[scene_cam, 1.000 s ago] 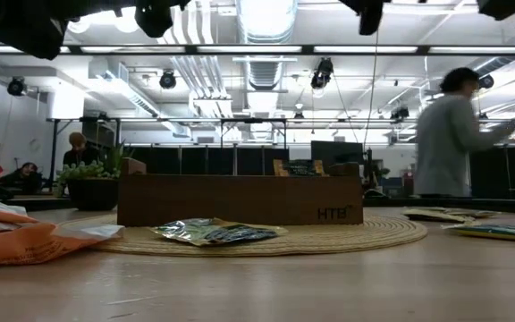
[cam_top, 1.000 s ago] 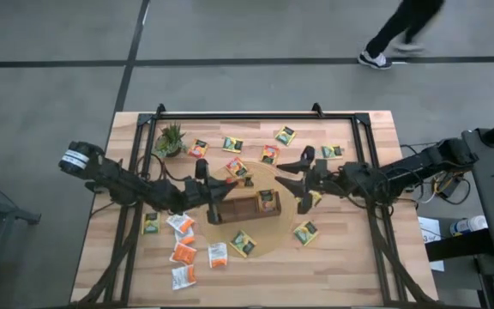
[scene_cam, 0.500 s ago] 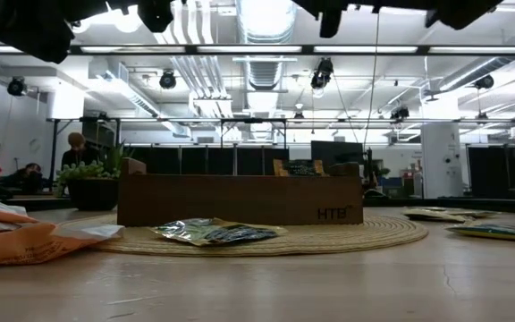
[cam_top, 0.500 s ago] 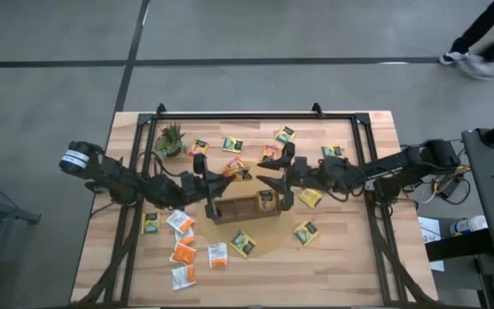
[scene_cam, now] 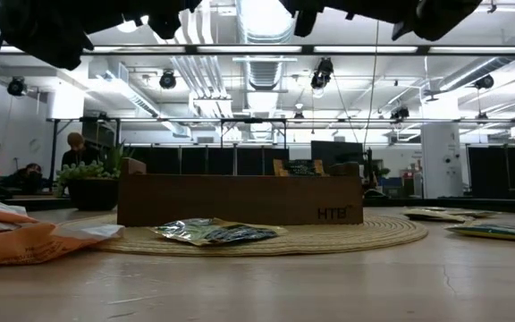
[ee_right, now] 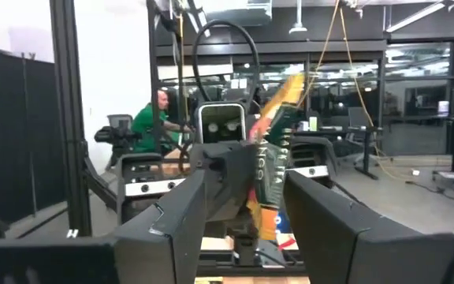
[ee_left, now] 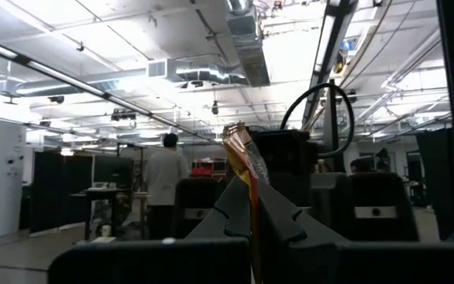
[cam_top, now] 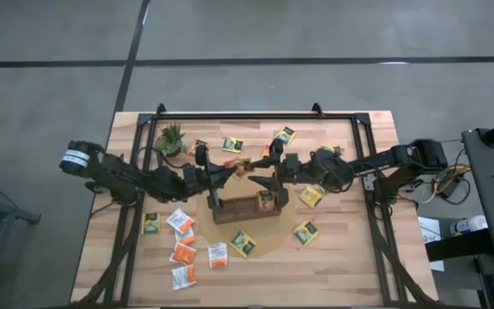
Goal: Pick & Place Tea
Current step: Put the orange tea bag into the right section of the wooden organizer
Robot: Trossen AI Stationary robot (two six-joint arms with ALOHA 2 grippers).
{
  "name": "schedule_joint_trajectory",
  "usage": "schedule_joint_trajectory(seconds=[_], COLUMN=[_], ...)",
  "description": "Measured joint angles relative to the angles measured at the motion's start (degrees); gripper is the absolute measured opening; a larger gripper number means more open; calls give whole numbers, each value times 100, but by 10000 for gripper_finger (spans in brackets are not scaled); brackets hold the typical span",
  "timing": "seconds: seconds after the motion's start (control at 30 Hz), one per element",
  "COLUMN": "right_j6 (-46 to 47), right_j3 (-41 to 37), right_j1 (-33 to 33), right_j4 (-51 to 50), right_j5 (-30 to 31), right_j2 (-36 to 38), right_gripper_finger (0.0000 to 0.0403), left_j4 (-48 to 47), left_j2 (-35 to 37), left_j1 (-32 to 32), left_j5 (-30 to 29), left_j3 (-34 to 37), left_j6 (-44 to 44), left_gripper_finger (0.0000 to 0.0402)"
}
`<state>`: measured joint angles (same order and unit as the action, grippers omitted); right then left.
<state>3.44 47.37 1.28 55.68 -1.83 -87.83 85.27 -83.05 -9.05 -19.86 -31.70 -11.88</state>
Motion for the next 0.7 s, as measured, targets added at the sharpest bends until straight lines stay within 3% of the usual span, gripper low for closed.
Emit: schedule_joint_trajectory(seconds=[0.27,0.37,0.53,0.7], right_j6=[-161,-332,-457,-514], right_j3=[243,262,263,232], right_j1=[-22,-22,-27,-27], right_j4=[34,45,40,33], right_j5=[-17,-15,9,11], right_j2=[-239,-290,-313,-291], right_gripper_finger=[150,117,25,16], left_j4=[-28,-30,-59,-73], left_j2=[0,0,0,0], left_j1=[113,137,146,149], left_j5=[280,288,300,301], left_j3=[0,0,0,0], left_j6=[36,36,64,127], left_gripper_finger=[0,0,0,0])
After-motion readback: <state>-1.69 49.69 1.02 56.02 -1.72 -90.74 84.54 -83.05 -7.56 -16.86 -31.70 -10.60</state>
